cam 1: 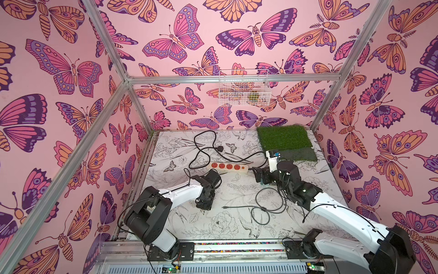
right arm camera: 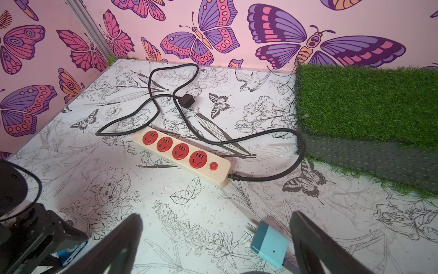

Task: Charge mp3
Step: Pick up the MP3 player from the center of the board.

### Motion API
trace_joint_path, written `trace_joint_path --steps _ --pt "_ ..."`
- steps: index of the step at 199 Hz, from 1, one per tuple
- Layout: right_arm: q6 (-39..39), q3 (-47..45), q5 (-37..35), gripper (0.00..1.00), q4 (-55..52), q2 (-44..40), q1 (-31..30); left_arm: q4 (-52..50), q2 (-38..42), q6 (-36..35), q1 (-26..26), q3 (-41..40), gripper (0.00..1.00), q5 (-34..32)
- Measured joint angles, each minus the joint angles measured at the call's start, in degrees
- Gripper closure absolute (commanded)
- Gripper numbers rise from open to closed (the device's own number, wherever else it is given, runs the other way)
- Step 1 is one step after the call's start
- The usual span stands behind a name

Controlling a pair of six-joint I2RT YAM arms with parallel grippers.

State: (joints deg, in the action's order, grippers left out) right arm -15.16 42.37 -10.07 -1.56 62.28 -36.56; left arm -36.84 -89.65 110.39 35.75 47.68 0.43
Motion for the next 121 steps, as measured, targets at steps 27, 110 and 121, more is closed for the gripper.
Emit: trace_joint_path --steps 27,110,121 --pt "0.2 0.0 0.0 0.01 0.0 0.5 -0.2 0.2 0.1 -0.9 -0.3 0.0 0.72 0.0" --pt "3.3 7.0 3.3 0.04 -7.9 6.9 -7.7 1.5 1.7 -4.6 -0.4 -1.5 1.0 -0.3" --pt "3.7 7.5 4.7 0.07 -8.7 8.0 -9.2 2.1 2.9 -5.0 -0.5 -2.5 1.0 -0.9"
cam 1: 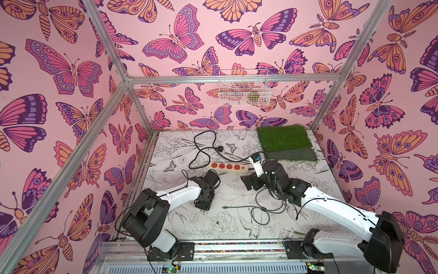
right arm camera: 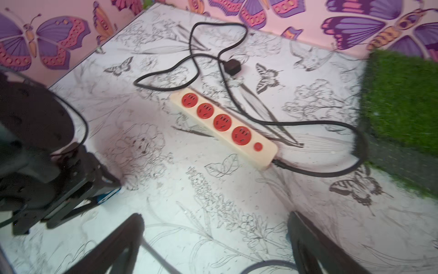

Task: Charge mp3
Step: Pick up the MP3 player from the center of the board, then pick up the charging cable from the center of the board.

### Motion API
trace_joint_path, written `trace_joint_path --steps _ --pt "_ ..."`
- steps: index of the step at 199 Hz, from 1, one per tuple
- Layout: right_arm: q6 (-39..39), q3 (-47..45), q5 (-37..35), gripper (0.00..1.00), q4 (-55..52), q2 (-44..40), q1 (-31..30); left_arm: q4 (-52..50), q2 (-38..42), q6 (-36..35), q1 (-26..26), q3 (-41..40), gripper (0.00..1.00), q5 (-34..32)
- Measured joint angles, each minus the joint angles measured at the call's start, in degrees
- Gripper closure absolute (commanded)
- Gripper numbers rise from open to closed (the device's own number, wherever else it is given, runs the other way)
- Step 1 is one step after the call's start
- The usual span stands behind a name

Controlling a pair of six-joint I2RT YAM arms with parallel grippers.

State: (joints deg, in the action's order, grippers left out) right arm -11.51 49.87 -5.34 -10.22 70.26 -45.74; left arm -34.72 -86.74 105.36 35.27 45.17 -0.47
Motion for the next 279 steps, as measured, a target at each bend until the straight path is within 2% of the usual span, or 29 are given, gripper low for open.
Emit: trace_joint_path --steps 43,65,79,96,169,234,279 --pt "1.9 -0.2 4.2 0.14 -2.8 4.9 -4.1 0.9 6.6 -2.2 -0.5 -5.5 1.0 -3.3" --pt "3.2 -0.1 5.4 0.21 -3.8 8.6 -7.8 1.4 9.2 -3.6 -0.5 -6.3 1.0 -3.9" --pt "4.1 -0.1 5.5 0.29 -4.2 11.5 -10.2 2.1 10.3 -4.3 -0.7 -6.3 1.0 -3.8" --pt "4.7 -0.1 5.6 0.33 -4.3 15.0 -11.9 2.6 11.1 -4.9 -0.8 -6.3 1.0 -3.8" --pt "6.7 3.2 7.4 0.38 -4.3 23.1 -12.0 3.3 12.0 -6.3 -1.2 -6.6 1.0 -3.1" --pt "7.1 7.1 10.8 0.5 -4.0 29.5 -12.1 3.4 16.5 -6.4 -2.3 -8.1 1.0 -2.4" --pt "7.1 7.6 11.5 0.53 -4.1 30.9 -12.1 3.4 16.7 -6.4 -2.7 -8.5 1.0 -2.1"
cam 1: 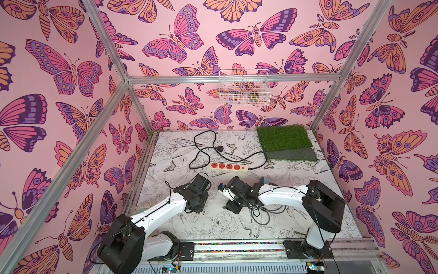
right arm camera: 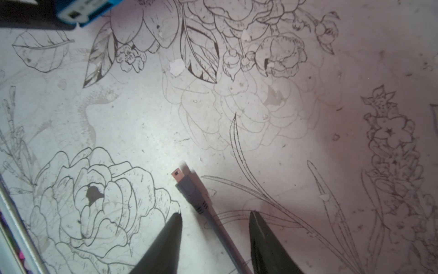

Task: Charge mp3
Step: Pick up the charging cable from the center of the board.

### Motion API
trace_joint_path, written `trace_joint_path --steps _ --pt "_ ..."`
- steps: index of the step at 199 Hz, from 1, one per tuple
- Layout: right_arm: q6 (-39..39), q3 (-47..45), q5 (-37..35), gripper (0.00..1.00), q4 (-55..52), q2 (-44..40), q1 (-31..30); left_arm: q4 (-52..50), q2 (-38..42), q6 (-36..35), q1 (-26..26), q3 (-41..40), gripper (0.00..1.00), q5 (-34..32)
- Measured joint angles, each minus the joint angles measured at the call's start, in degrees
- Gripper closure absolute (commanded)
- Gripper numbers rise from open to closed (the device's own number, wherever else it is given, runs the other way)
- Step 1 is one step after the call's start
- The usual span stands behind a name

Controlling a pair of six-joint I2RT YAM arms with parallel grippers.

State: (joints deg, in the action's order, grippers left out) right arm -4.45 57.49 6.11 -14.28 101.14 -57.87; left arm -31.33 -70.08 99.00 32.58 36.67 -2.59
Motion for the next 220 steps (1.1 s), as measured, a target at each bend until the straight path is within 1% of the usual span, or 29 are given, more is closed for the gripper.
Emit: trace_joint_path --steps 65,169,194,206,220 --pt "0.0 1.4 0.2 0.58 0.0 2.4 -0.8 0.0 0.0 0.0 -0.2 -0.2 1.0 0.1" --pt "-0.1 4.2 0.2 0.77 0.2 5.1 -0.8 0.0 0.0 0.0 -0.4 -0.4 1.0 0.3" --pt "-0.1 4.5 0.2 0.78 0.3 5.4 -0.8 0.0 0.1 0.0 -0.5 -0.7 1.0 0.3" --pt "-0.1 4.5 0.2 0.75 0.3 5.4 -0.8 0.0 0.3 0.0 -0.7 -0.9 1.0 0.3" --pt "-0.1 4.5 0.6 0.74 0.3 5.4 -0.8 0.0 0.5 0.0 -0.8 -1.0 1.0 0.3"
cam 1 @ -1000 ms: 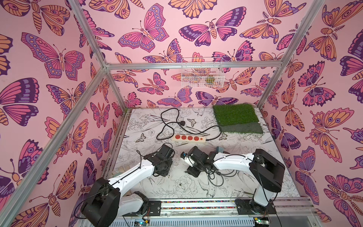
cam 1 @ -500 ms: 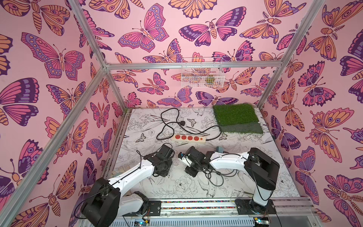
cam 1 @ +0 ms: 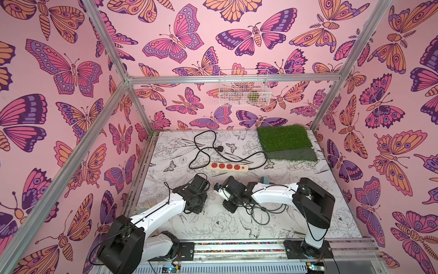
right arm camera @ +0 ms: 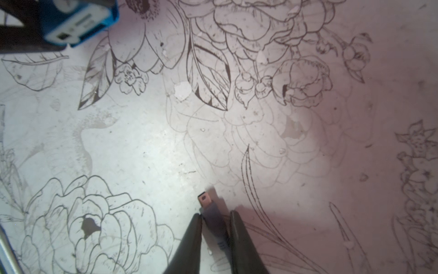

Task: Charge mp3
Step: Pick up the charging cable from the center of the board.

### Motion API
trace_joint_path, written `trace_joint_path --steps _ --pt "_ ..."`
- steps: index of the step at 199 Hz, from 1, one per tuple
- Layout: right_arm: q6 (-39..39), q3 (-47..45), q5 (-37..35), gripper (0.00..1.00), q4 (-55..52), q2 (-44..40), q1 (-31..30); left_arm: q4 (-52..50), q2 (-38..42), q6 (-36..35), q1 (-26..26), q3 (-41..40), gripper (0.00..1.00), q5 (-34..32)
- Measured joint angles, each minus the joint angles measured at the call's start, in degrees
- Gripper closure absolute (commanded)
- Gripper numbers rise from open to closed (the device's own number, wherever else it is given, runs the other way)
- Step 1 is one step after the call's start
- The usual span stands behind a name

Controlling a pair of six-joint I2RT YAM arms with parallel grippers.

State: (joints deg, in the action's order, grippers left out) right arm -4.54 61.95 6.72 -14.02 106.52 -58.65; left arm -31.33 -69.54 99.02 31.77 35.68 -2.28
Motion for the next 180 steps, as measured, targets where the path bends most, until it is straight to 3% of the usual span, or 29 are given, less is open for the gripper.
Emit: trace_joint_path --steps 108,180 --pt "0.0 -0.3 3.5 0.72 -0.2 -0.1 1.0 0.0 0.4 0.0 -0.3 -0.1 1.0 1.3" --pt "0.0 -0.8 5.4 0.76 -0.8 -0.5 2.2 0.0 -0.1 0.0 -0.3 -0.1 1.0 1.4"
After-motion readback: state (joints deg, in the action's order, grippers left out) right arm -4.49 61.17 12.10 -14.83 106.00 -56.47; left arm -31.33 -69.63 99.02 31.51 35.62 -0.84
